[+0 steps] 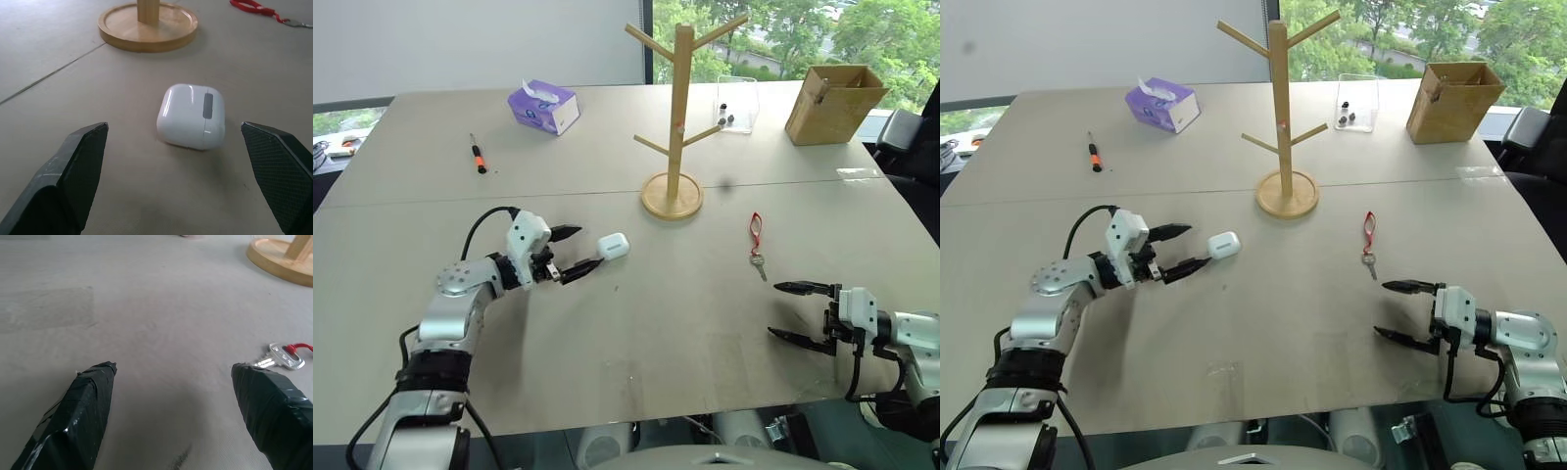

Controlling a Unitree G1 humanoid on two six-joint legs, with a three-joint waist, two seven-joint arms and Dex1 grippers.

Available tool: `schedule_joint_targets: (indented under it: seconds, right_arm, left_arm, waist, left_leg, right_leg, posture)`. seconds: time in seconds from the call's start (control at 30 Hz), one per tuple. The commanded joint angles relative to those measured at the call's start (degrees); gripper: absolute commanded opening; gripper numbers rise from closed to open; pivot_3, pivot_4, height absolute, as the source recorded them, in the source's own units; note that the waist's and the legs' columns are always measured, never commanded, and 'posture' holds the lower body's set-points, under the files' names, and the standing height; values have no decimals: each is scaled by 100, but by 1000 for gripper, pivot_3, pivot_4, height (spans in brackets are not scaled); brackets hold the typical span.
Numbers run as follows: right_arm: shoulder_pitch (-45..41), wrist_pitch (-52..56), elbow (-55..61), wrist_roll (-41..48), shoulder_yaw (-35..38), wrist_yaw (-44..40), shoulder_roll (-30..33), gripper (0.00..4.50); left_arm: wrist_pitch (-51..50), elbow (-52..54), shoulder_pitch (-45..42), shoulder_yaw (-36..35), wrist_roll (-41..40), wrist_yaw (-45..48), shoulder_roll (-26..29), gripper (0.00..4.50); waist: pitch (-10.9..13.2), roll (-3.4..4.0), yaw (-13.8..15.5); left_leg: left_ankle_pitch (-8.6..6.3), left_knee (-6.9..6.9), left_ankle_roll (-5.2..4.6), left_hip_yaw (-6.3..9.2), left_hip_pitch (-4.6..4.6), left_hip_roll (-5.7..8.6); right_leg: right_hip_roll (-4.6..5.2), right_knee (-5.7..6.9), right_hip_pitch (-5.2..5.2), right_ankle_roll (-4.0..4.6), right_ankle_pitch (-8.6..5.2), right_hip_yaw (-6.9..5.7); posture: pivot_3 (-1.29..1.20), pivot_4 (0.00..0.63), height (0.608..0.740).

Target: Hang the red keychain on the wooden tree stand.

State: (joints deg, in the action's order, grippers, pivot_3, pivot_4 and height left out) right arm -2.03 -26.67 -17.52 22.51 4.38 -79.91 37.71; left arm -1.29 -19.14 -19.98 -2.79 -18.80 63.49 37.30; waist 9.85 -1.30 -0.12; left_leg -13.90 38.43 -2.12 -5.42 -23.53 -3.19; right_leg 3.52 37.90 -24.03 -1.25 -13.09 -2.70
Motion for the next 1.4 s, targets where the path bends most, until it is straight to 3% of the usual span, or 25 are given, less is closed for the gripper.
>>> schedule_joint_targets:
  seconds: [0.03,0.43,1.0,1.13,1.2,1.23,1.4]
  right_arm:
    - [177,503,742,467,168,206,1,4039]
    - [640,1173,1382,775,326,618,-79,4039]
    - [786,1209,1635,670,288,969,-252,4039]
    - [785,1198,1642,659,279,998,-268,4099]
    - [764,1206,1649,652,269,1015,-271,4099]
    - [755,1207,1649,650,267,1020,-273,4099]
    - [682,1150,1631,599,273,1093,-314,4099]
  left_arm:
    - [695,-617,-476,93,241,316,-34,4500]
    - [1180,-1454,-1055,385,508,848,-309,4500]
    - [1321,-2395,-1624,706,1208,679,-681,4500]
    - [1261,-2392,-1635,680,1178,704,-712,3346]
    - [1276,-2414,-1650,673,1191,694,-717,2301]
    - [1284,-2419,-1653,668,1195,683,-719,2065]
    - [1077,-2389,-1699,402,1071,216,-750,2075]
  waist:
    - [0,0,21]
    - [0,0,81]
    - [-1,0,93]
    - [-1,0,96]
    - [-1,0,94]
    - [-1,1,94]
    - [-1,1,92]
  left_leg:
    - [0,1,0,0,-3,0]
    - [0,6,-1,-4,-9,0]
    - [0,12,-1,6,-15,3]
    - [0,17,-1,13,-15,2]
    - [0,19,-1,23,-15,3]
    - [0,19,-2,29,-14,3]
    - [0,20,-2,42,-15,3]
  right_leg:
    - [0,0,0,0,0,-4]
    - [-1,-1,-1,0,0,-11]
    - [-1,0,1,-1,0,-22]
    - [0,0,8,-1,0,-28]
    - [0,1,9,-1,0,-29]
    - [0,1,9,-1,0,-29]
    - [0,1,11,-1,0,-31]
  posture:
    - [0,150,740]
    - [0,150,740]
    - [0,150,740]
    - [0,150,740]
    - [0,150,740]
    - [0,150,740]
    - [0,150,740]
